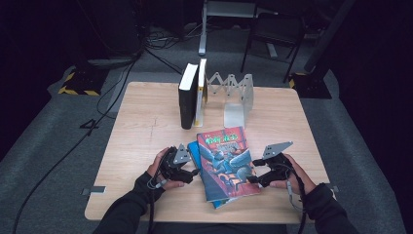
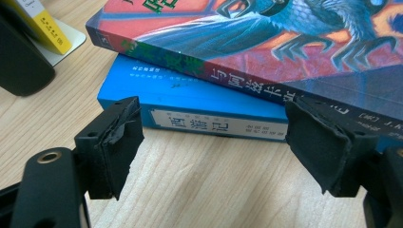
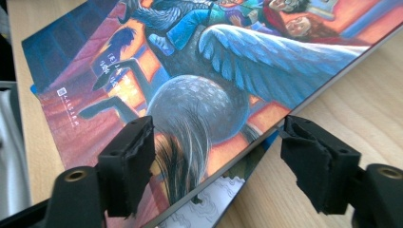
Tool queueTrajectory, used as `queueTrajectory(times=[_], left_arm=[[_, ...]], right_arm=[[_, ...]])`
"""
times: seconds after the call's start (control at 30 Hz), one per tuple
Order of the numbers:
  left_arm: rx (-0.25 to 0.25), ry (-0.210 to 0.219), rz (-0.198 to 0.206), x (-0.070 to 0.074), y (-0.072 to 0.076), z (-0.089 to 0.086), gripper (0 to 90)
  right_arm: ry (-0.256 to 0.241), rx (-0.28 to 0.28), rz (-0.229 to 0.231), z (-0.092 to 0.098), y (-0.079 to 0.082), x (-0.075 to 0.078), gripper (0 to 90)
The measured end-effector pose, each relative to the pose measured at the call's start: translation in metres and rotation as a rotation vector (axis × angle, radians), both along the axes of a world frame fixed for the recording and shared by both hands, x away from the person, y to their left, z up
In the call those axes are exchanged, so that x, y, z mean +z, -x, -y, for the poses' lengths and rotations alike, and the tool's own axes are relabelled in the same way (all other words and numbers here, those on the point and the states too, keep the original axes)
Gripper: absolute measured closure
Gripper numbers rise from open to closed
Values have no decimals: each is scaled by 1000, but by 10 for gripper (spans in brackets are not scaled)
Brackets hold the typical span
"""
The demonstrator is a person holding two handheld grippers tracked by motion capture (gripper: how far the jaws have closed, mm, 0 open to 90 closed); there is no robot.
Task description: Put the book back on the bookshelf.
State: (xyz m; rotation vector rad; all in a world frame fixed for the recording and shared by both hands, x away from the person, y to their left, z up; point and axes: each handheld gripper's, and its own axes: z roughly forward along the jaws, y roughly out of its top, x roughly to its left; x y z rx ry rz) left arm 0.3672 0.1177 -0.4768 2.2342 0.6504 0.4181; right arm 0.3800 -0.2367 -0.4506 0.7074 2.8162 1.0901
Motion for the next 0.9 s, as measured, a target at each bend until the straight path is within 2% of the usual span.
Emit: queueTrajectory(times=[0.13, 0.2, 0.27, 0.37, 0.47, 0.57, 0.63, 0.8, 0.83, 0.87, 0.9], left_arm=[[-3, -2, -6, -1, 0, 1, 201], [-3, -3, -6, -1, -1, 1, 201], [-5, -5, -5, -1, -1, 2, 202], [-4, -5, -9, -2, -2, 3, 202], [-2, -6, -12, -3, -3, 3, 208], [-3, -4, -12, -3, -3, 3, 208], [-1, -3, -17, -3, -3, 2, 208], [-1, -3, -18, -3, -3, 2, 208], [0, -4, -18, -3, -3, 3, 208], [-2, -8, -15, -3, -4, 3, 208], [0, -6, -19, -3, -4, 3, 208]], right_arm=[[-24, 9, -58, 2, -7, -4, 247], [-26, 20, -60, 2, -9, -5, 241], [-18, 32, -31, 0, -7, -3, 244], [-6, 40, -11, -1, -5, -2, 248], [11, 58, 39, -3, -1, 1, 259], [47, 61, 98, -8, 4, 4, 270], [67, 52, 114, -11, 7, 6, 268], [50, 36, 122, -15, 6, 5, 289], [40, 40, 131, -16, 6, 5, 323], [26, 49, 169, -21, 7, 6, 389], [27, 58, 180, -23, 8, 7, 397]])
